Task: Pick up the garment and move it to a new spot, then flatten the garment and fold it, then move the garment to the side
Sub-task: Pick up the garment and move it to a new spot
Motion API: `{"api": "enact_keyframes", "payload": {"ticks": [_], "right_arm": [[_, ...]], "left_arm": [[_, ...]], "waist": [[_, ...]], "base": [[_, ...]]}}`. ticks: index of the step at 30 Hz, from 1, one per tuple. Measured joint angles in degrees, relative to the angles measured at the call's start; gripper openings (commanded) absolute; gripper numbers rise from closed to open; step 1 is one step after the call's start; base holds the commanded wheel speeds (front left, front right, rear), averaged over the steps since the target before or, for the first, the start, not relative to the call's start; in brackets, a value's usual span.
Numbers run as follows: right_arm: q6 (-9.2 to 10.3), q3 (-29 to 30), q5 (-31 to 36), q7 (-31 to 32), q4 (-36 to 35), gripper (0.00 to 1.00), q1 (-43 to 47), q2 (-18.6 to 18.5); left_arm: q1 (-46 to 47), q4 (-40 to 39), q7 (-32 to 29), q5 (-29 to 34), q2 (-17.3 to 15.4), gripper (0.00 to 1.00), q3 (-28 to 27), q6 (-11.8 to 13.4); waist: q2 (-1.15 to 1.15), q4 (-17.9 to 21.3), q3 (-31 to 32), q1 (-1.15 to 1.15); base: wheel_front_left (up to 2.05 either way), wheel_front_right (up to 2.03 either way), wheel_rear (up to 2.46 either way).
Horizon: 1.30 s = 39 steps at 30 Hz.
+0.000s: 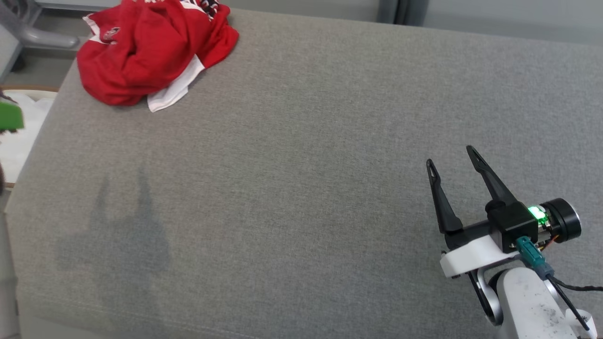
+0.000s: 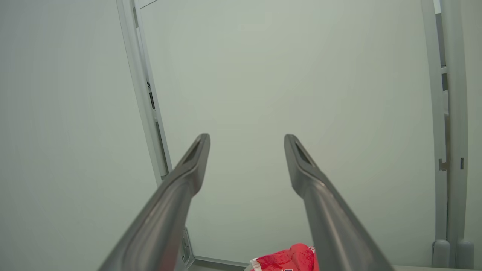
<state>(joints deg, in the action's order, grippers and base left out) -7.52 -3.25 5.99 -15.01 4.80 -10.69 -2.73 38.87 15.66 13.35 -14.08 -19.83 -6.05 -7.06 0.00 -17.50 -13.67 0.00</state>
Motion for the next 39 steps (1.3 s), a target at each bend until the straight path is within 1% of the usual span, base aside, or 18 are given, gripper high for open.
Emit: {"api": "enact_keyframes", "payload": {"ticks": [4,7,8,14,21,26,30,31,33,34,39], "right_arm": [[0.00,-0.7,1.6,0.0,-1.9,1.00,-1.6,0.0],[0.00,-0.4,2.6,0.0,-2.8,1.00,-2.1,0.0],[0.00,-0.1,3.0,0.0,-3.1,1.00,-2.2,0.0],[0.00,1.4,4.8,0.0,-4.5,1.00,-2.4,0.0],[0.00,2.1,6.2,0.0,-6.2,1.00,-2.2,0.0],[0.00,2.4,6.4,0.0,-7.2,1.00,-2.0,0.0],[0.00,2.3,6.5,-0.2,-7.8,1.00,-2.0,0.1],[0.00,2.3,6.5,-0.2,-7.9,1.00,-2.1,0.1],[-0.01,2.2,6.5,-0.2,-7.9,1.00,-2.3,0.1],[0.00,2.1,6.5,-0.2,-7.8,1.00,-2.3,0.1],[0.00,1.5,6.0,-0.2,-6.9,1.00,-2.6,0.0]], "left_arm": [[6.5,8.6,-1.3,-3.4,-3.5,1.00,-0.5,-0.1],[9.5,14.4,-1.8,-5.3,-4.9,1.00,-0.5,-0.2],[10.3,16.8,-2.2,-5.9,-5.5,1.00,0.3,-0.2],[14.6,25.4,-2.9,-8.0,-6.0,1.00,6.0,-0.3],[17.8,33.2,-4.2,-11.3,-6.6,1.00,11.5,-0.3],[19.7,38.2,-4.3,-12.7,-7.9,1.00,13.2,-0.3],[20.9,41.7,-4.7,-14.3,-8.5,1.00,13.6,-0.3],[21.2,42.3,-5.1,-14.7,-8.6,0.68,13.9,-0.3],[21.6,43.1,-5.4,-15.7,-8.6,0.13,14.7,-0.3],[21.7,43.3,-5.7,-16.2,-8.6,0.00,15.2,-0.3],[21.6,44.0,-4.4,-18.2,-9.2,0.00,17.6,-0.3]], "waist": [[0.00,2.0,-3.3,0.00],[0.00,3.6,-5.6,0.00],[0.00,4.2,-6.6,0.00],[0.00,6.8,-11.9,0.00],[0.00,8.9,-17.4,0.00],[0.00,9.9,-20.4,0.00],[0.00,10.5,-21.9,0.00],[0.00,10.6,-22.2,0.00],[0.00,10.7,-22.5,0.00],[0.00,10.7,-22.5,0.00],[0.00,10.5,-21.4,0.00]], "base": [[0.00,0.00,0.00],[0.00,0.00,0.00],[0.00,0.00,0.00],[0.00,0.00,0.00],[0.00,0.00,0.00],[0.00,0.00,0.00],[0.00,0.00,0.00],[0.00,0.00,0.00],[0.00,0.00,0.00],[0.00,0.00,0.00],[0.00,0.00,0.00]]}}
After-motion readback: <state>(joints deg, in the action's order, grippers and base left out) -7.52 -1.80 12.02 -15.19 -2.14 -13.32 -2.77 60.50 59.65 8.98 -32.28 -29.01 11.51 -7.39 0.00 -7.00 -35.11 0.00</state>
